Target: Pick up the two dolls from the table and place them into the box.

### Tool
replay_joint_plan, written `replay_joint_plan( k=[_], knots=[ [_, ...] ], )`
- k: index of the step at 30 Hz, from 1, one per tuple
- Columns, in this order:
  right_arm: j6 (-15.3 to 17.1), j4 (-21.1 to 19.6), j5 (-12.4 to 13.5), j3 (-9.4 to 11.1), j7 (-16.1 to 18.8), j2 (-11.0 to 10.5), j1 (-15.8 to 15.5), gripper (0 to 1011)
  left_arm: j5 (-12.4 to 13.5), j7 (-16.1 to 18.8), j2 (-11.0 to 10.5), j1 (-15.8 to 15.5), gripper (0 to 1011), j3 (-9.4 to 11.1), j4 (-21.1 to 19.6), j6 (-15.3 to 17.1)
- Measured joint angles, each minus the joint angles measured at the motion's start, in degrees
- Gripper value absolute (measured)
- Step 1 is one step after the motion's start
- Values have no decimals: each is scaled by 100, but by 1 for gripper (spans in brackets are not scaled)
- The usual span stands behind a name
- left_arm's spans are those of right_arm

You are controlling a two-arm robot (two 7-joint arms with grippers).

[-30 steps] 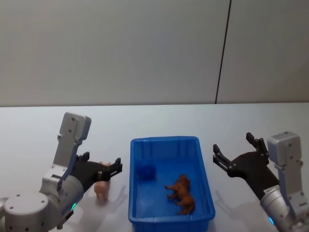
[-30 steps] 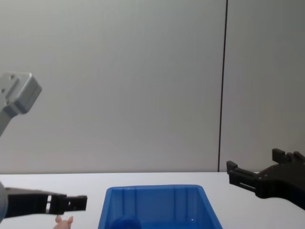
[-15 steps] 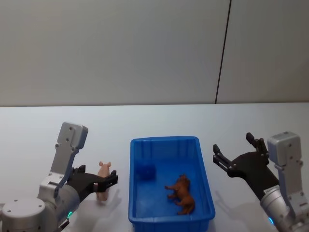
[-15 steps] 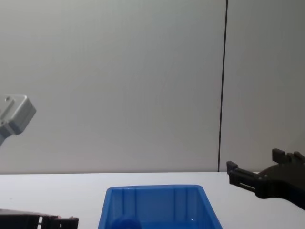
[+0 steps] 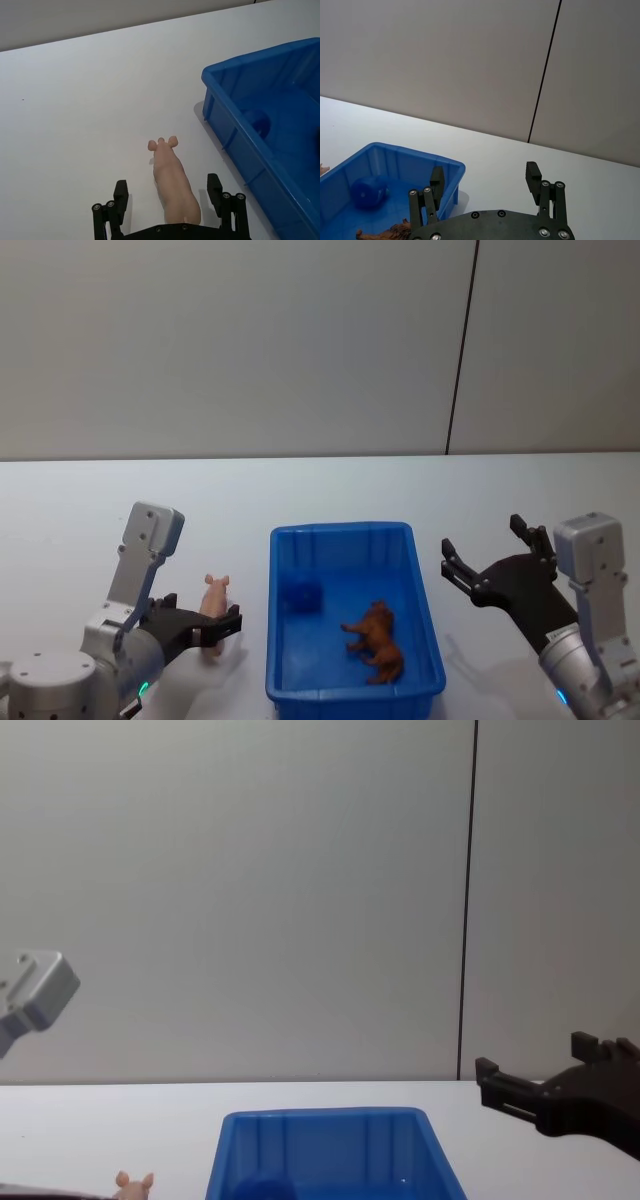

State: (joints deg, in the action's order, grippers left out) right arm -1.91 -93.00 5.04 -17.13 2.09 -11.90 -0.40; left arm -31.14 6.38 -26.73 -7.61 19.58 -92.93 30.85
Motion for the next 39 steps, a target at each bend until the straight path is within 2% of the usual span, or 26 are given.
replay_joint_plan(
  k=[6, 9, 13, 16, 19, 20, 21, 26, 28, 39],
  knots=[
    [0, 0, 0, 0, 0, 0, 0, 1001, 74, -90, 41, -47, 999, 1, 154, 17],
    [0, 0, 0, 0, 0, 0, 0, 1001, 119, -131, 60, -67, 944, 5, 216, 18],
    [0, 0, 0, 0, 0, 0, 0, 1001, 185, -186, 79, -89, 857, 13, 286, 11],
    [0, 0, 0, 0, 0, 0, 0, 1001, 251, -233, 96, -105, 729, 23, 344, -14],
    [0, 0, 0, 0, 0, 0, 0, 1001, 283, -254, 106, -110, 674, 27, 373, -23],
    [0, 0, 0, 0, 0, 0, 0, 1001, 302, -263, 111, -114, 618, 30, 386, -29],
    [0, 0, 0, 0, 0, 0, 0, 1001, 314, -269, 114, -116, 618, 32, 394, -32],
    [0, 0, 0, 0, 0, 0, 0, 1001, 372, -294, 133, -122, 427, 37, 425, -48],
    [0, 0, 0, 0, 0, 0, 0, 1001, 390, -299, 136, -122, 395, 38, 426, -53],
    [0, 0, 0, 0, 0, 0, 0, 1001, 580, -362, 90, -87, 380, 11, 210, -231]
  ],
)
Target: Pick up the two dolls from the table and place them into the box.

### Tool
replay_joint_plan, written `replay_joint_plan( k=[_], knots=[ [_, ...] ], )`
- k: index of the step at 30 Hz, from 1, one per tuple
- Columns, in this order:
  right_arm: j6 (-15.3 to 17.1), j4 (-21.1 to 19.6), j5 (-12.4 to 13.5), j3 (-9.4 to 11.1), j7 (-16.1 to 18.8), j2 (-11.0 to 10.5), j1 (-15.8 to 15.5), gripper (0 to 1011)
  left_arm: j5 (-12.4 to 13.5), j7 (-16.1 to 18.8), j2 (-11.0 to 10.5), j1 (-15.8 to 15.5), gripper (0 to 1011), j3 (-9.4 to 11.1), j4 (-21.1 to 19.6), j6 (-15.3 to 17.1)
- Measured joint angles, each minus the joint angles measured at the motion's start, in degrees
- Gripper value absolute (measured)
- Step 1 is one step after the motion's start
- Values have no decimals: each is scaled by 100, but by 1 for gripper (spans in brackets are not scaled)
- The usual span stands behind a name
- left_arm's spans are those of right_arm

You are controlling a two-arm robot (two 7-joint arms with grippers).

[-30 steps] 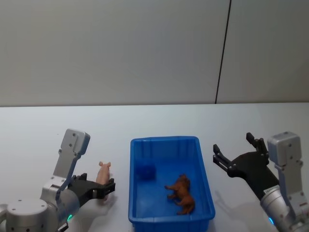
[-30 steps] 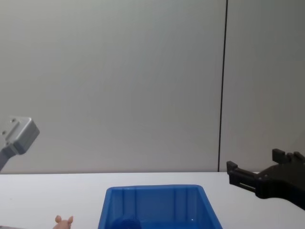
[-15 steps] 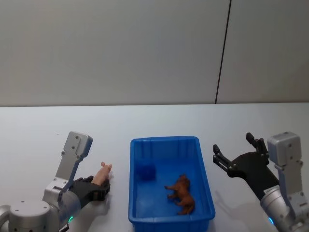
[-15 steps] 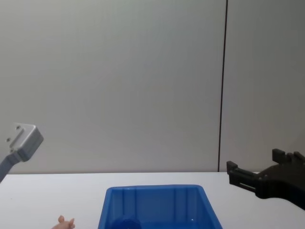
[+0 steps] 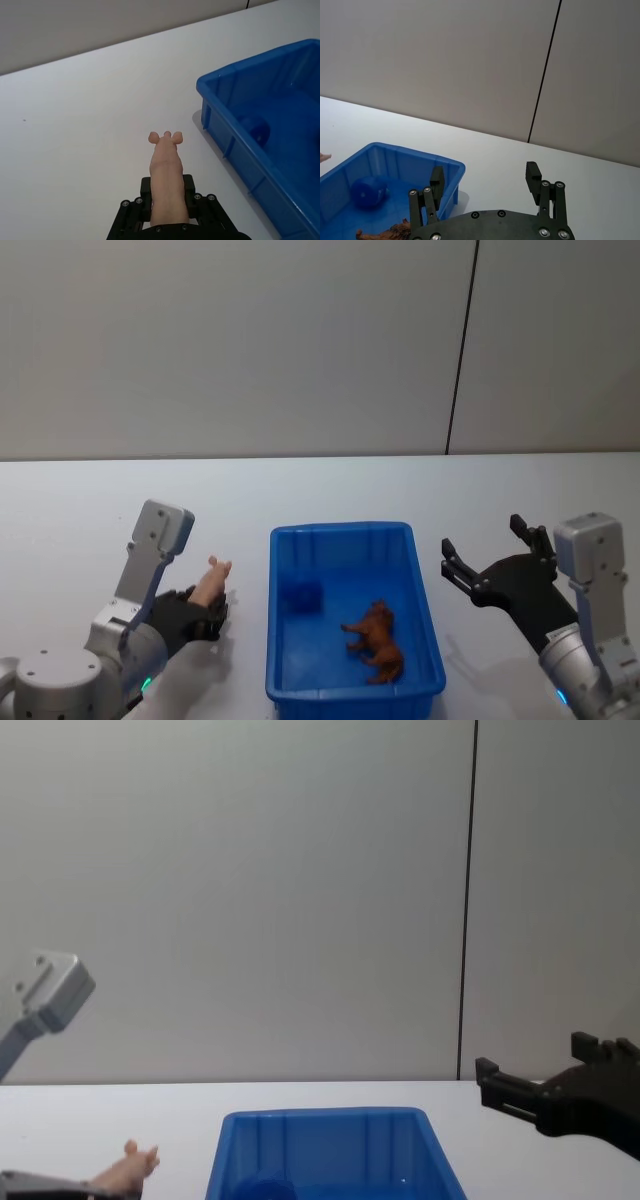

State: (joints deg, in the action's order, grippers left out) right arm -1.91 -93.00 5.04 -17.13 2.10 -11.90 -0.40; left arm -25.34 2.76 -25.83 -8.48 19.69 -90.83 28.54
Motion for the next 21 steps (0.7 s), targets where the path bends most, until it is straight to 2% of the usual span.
replay_joint_plan(
  k=[10, 21],
  knots=[
    [0, 0, 0, 0, 0, 0, 0, 1001, 180, -315, -103, 21, 380, -51, -282, -395],
    [0, 0, 0, 0, 0, 0, 0, 1001, 254, -1077, -179, -34, 380, -95, -442, -1043]
  ],
)
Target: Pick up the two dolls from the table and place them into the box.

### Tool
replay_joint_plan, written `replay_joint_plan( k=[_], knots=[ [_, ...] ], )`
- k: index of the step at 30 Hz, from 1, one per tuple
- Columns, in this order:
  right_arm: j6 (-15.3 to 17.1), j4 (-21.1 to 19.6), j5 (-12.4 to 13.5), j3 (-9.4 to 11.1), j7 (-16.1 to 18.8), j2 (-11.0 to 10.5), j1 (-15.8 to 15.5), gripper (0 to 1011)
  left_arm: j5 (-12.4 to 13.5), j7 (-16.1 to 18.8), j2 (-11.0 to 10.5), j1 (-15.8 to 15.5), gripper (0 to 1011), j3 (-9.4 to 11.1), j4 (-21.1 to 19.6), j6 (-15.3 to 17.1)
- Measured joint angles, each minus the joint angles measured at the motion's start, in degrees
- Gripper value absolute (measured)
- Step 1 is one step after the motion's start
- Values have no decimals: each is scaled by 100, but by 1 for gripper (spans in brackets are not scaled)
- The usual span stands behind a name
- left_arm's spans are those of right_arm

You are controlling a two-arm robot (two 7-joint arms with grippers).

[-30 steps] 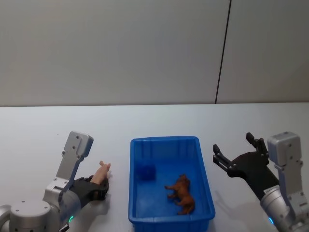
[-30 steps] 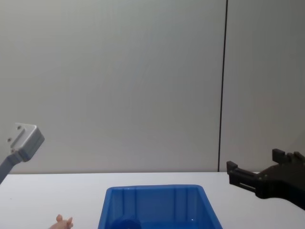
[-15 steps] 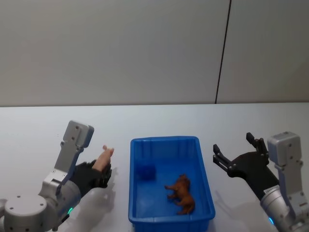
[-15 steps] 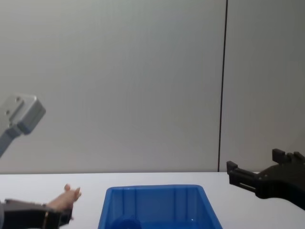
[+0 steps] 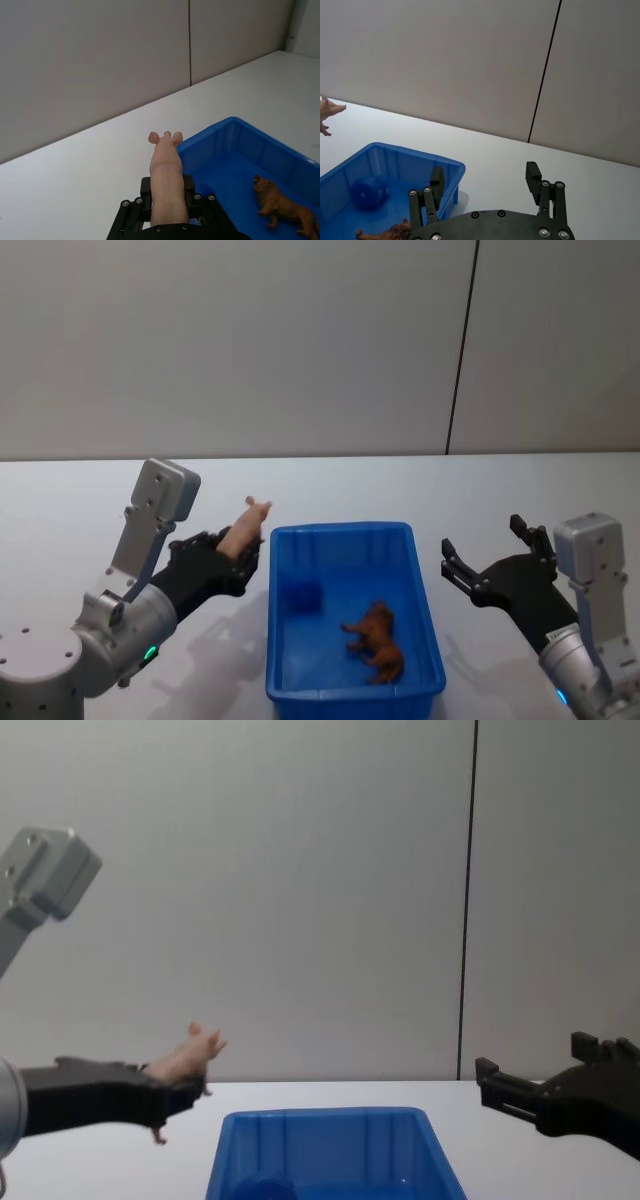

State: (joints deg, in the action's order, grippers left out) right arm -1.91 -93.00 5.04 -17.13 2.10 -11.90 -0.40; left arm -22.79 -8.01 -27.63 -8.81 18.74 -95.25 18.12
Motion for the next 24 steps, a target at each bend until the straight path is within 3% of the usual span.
replay_joint_plan(
  k=[14, 24],
  knots=[
    [0, 0, 0, 0, 0, 0, 0, 1001, -129, -1164, 45, -203, 382, 1, 111, -550],
    [0, 0, 0, 0, 0, 0, 0, 1001, -244, -2191, 185, -472, 673, 71, 416, -683]
  ],
)
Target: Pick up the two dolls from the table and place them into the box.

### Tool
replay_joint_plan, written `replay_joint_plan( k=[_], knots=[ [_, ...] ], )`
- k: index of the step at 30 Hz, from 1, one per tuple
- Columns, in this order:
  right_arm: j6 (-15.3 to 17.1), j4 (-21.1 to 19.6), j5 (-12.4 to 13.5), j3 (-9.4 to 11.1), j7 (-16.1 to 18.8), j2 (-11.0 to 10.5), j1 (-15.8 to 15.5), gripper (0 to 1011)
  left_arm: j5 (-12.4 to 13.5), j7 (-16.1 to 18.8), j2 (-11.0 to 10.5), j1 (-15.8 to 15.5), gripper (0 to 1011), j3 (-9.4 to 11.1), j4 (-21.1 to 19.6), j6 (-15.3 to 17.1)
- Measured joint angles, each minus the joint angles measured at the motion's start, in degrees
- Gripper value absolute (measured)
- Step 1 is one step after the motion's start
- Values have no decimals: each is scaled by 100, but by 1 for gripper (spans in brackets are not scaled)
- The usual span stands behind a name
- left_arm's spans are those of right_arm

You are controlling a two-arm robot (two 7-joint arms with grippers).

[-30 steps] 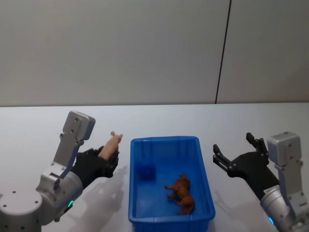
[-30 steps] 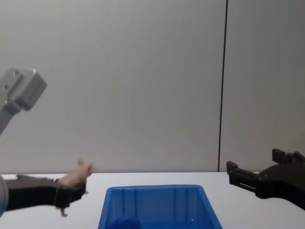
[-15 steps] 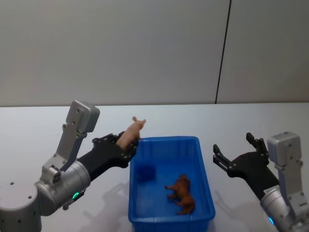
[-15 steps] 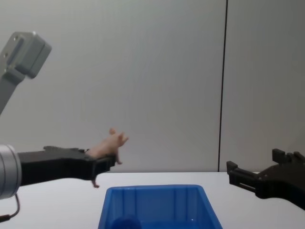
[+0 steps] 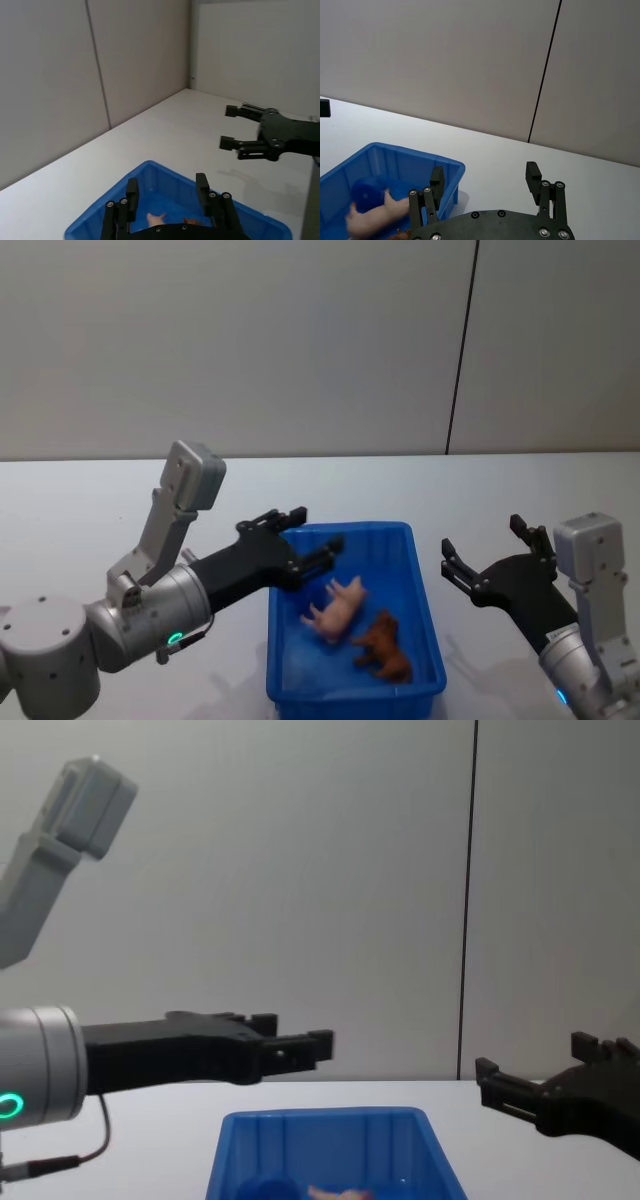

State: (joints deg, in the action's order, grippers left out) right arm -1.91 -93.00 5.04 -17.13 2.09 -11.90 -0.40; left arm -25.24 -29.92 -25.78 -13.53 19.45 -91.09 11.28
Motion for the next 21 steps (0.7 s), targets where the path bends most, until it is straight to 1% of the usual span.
replay_joint_plan(
  k=[1, 2, 3, 4, 5, 6, 7, 8, 9, 10, 12, 16, 21],
  knots=[
    [0, 0, 0, 0, 0, 0, 0, 1001, -7, -91, 11, -21, 716, 6, 25, -2],
    [0, 0, 0, 0, 0, 0, 0, 1001, -14, -156, 23, -44, 727, 12, 51, -3],
    [0, 0, 0, 0, 0, 0, 0, 1001, -17, -200, 36, -66, 755, 20, 77, -3],
    [0, 0, 0, 0, 0, 0, 0, 1001, -29, -340, 60, -107, 791, 34, 127, -4],
    [0, 0, 0, 0, 0, 0, 0, 1001, -35, -404, 73, -126, 827, 42, 151, -4],
    [0, 0, 0, 0, 0, 0, 0, 1001, -40, -459, 89, -150, 846, 52, 183, -4],
    [0, 0, 0, 0, 0, 0, 0, 1001, -49, -561, 111, -184, 897, 66, 227, -4],
    [0, 0, 0, 0, 0, 0, 0, 1001, -53, -605, 121, -200, 907, 72, 246, -4],
    [0, 0, 0, 0, 0, 0, 0, 1001, -61, -688, 140, -230, 960, 83, 281, -4],
    [0, 0, 0, 0, 0, 0, 0, 1001, -61, -688, 140, -230, 960, 83, 281, -4],
    [0, 0, 0, 0, 0, 0, 0, 1001, -69, -795, 164, -267, 1001, 96, 329, -4],
    [0, 0, 0, 0, 0, 0, 0, 1001, -84, -955, 199, -321, 1001, 116, 398, -4],
    [0, 0, 0, 0, 0, 0, 0, 1001, -94, -1073, 224, -360, 1001, 130, 446, -3]
  ],
)
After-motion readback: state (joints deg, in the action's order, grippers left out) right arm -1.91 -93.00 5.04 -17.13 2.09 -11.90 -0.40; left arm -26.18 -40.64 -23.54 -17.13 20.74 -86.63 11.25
